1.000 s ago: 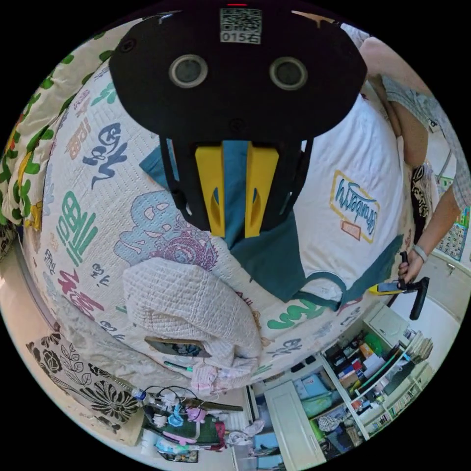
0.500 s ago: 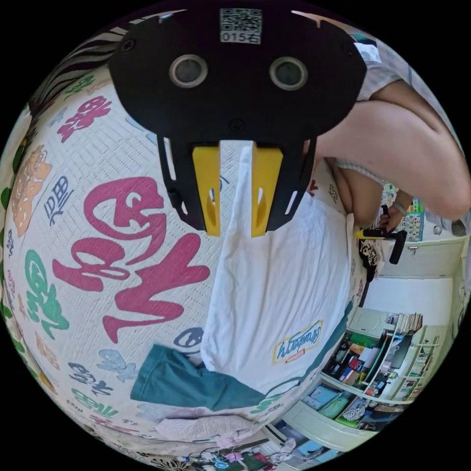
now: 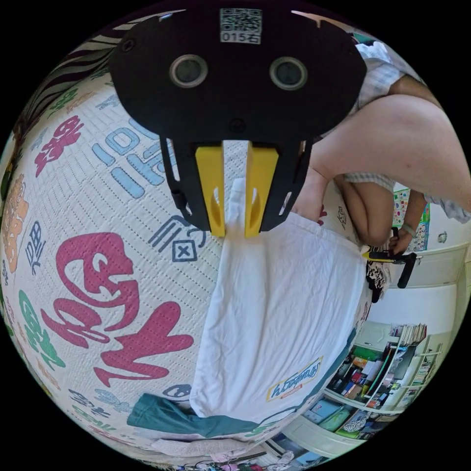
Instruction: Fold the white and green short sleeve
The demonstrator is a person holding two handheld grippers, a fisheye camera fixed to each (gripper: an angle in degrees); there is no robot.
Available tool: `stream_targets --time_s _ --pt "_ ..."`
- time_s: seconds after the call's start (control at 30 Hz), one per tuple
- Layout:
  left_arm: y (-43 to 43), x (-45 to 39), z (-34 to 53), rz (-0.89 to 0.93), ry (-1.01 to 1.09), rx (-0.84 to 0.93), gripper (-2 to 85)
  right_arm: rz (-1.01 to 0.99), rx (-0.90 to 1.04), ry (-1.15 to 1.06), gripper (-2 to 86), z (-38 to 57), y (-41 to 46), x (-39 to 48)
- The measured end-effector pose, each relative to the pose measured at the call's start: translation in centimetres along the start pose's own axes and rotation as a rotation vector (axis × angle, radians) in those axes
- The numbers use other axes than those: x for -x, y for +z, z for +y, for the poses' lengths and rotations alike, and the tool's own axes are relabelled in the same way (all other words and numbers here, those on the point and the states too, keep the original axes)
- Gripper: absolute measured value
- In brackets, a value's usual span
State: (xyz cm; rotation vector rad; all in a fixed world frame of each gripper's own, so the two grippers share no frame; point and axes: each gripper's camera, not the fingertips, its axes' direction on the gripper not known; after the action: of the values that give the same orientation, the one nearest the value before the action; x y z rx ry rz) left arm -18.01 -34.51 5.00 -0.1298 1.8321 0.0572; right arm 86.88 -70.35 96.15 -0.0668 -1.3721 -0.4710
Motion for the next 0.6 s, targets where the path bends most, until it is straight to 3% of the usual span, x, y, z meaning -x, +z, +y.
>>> stream_targets --time_s 0.13,0.33,0.43,0.6 --pt "1.8 1.4 -1.4 0.107 -0.036 0.081 -0.6 -0.064 0.025 0.008 2.2 0.9 0.8 -2.2" --pt "2.5 0.8 -2.4 0.124 -0.042 0.073 -0.7 -0.255 0.071 -0.015 8.1 2.3 2.1 -4.1" --pt "2.9 0.2 -3.1 0.118 -0.036 0.083 -0.7 -0.133 0.086 -0.045 2.0 2.6 3.6 -4.1" --pt "3.4 -0.6 -3.9 0.064 -0.052 0.081 -0.5 -0.14 0.082 -0.012 0.3 4.0 2.7 -6.4"
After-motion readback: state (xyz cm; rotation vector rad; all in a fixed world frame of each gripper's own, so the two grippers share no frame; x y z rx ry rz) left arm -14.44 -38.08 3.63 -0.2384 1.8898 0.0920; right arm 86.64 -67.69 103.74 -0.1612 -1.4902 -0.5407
